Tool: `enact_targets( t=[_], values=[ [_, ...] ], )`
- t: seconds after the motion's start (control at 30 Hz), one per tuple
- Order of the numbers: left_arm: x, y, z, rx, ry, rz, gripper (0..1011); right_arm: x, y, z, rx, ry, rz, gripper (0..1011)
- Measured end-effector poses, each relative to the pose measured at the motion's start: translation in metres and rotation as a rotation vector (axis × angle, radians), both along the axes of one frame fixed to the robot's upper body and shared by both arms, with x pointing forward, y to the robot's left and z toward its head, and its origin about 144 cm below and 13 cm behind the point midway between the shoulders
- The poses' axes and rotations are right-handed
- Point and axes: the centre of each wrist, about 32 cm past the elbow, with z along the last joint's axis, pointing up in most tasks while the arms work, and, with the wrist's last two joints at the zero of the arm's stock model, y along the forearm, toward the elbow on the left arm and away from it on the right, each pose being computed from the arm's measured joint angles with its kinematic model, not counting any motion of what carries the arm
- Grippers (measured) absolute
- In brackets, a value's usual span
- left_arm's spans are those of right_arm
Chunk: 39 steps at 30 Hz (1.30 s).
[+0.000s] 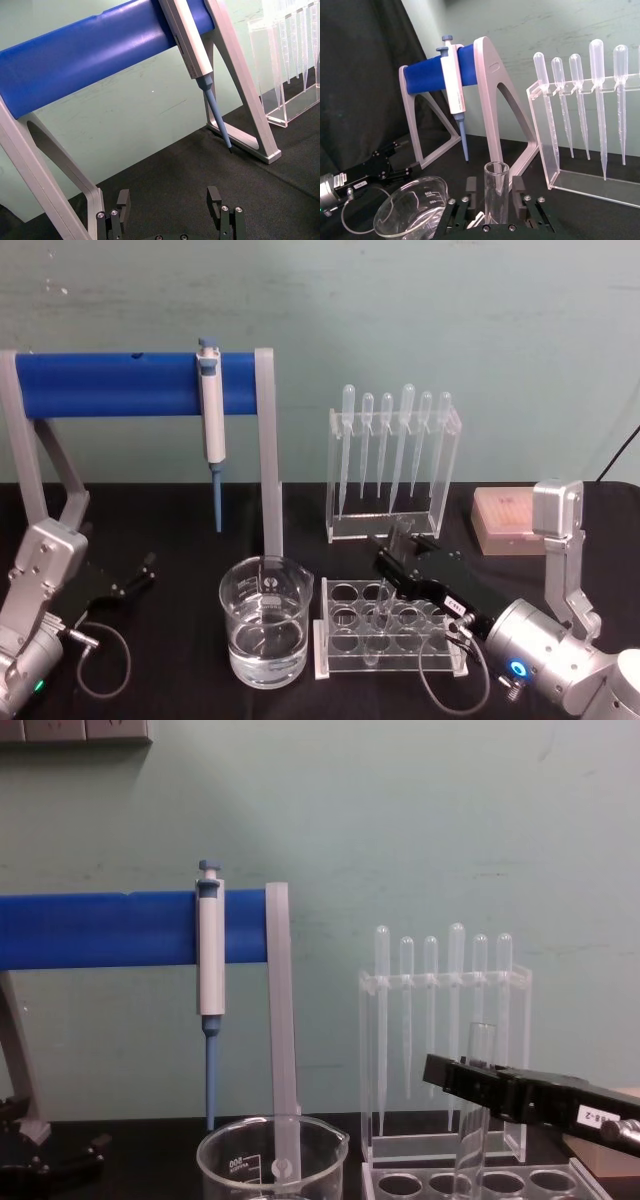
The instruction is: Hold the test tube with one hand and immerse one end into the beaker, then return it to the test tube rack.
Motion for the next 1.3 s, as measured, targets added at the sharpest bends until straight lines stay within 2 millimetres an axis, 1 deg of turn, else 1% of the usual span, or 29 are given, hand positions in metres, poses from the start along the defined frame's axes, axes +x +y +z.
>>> enact_targets(
  t=[0.07,0.1,0.17,0.2,0.3,0.7,0.9,1.3],
  values=[
    [0.0,0.0,0.0,0.0,0.0,0.0,1000,0.0,0.0,0.0,0.001,0.0,-0.001,418],
    [0.0,0.0,0.0,0.0,0.0,0.0,1000,-0.001,0.0,0.0,0.001,-0.001,-0.001,373],
    [0.0,0.0,0.0,0.0,0.0,0.0,1000,-0.001,0.0,0.0,0.001,-0.001,-0.002,330],
    [0.0,0.0,0.0,0.0,0.0,0.0,1000,-0.001,-0.001,0.0,0.001,-0.002,-0.003,273],
    [0.0,0.0,0.0,0.0,0.0,0.0,1000,-0.001,-0.001,0.0,0.001,-0.005,-0.004,228],
    [0.0,0.0,0.0,0.0,0.0,0.0,1000,-0.003,-0.002,0.004,-0.015,-0.032,-0.009,225],
    [0.0,0.0,0.0,0.0,0.0,0.0,1000,-0.008,0.001,0.014,-0.048,-0.089,0.005,225],
    [0.0,0.0,0.0,0.0,0.0,0.0,1000,-0.014,0.005,0.041,-0.103,-0.192,0.039,225]
  ],
)
